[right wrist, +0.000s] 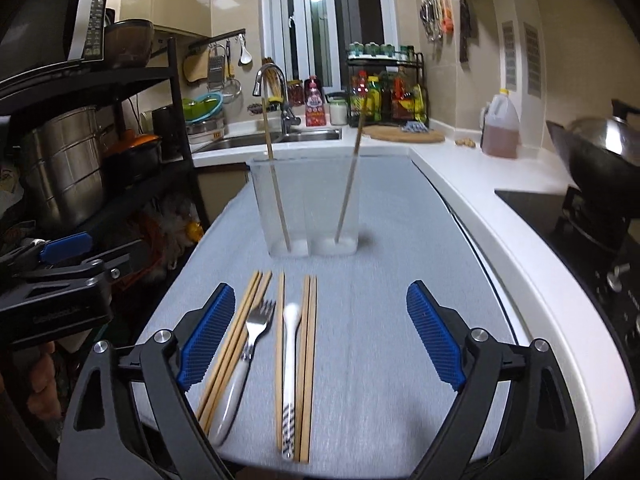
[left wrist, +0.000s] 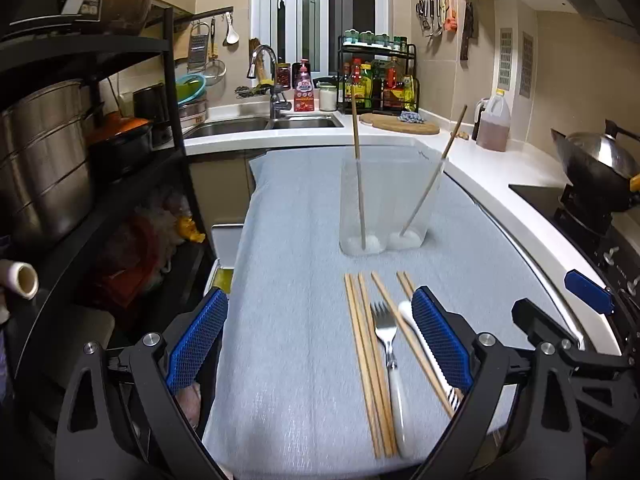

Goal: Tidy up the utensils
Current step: 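Open both tools to drop the chopsticks into the clear container, then move both open tools back toward the remaining chopsticks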

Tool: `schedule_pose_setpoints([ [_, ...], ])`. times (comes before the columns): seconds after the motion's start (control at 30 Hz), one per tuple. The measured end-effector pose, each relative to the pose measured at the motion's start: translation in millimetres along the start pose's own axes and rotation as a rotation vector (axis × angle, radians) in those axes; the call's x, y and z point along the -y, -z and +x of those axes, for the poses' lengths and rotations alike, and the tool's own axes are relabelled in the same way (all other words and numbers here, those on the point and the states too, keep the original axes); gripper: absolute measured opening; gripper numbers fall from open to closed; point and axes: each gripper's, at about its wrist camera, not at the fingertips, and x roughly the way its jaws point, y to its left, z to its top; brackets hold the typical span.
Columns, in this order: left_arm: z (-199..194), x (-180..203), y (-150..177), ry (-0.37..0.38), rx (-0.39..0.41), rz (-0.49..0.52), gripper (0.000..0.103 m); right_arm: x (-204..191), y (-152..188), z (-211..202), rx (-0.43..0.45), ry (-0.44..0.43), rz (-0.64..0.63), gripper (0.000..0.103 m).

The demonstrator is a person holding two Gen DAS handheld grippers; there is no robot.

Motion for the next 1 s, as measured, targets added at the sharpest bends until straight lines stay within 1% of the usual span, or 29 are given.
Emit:
schedule_pose_setpoints([
  [0.27,-13.9,-3.0,42.0,-0.014,-0.022,-0.015,0.090,8.9,50.4,-15.6,-0.065,0.021,0.007,0.087],
  [0.43,-18.7,-0.6,63.2,-0.020,-0.019,-0.003,0.090,10.8,70.8,-22.6,-0.082,0.040,0.007,0.087],
  [0.57,-18.1,-1.2,74.8,-0.005,-0.023,-0.019,0.090,12.6,81.0,-23.2,-0.093,0.051,0.011,0.087],
  [0.77,-8.9,1.2,93.5,-0.009,-0.027,-0.002,0.090,13.8,90.7,-17.4,-0.113,0.063,0.010,0.087],
  [1.0,12.6,1.0,112.8,-0.026,-0.086,0.015,0.090,16.9,98.9,-6.2,-0.143,0.074,0.016,0.087],
])
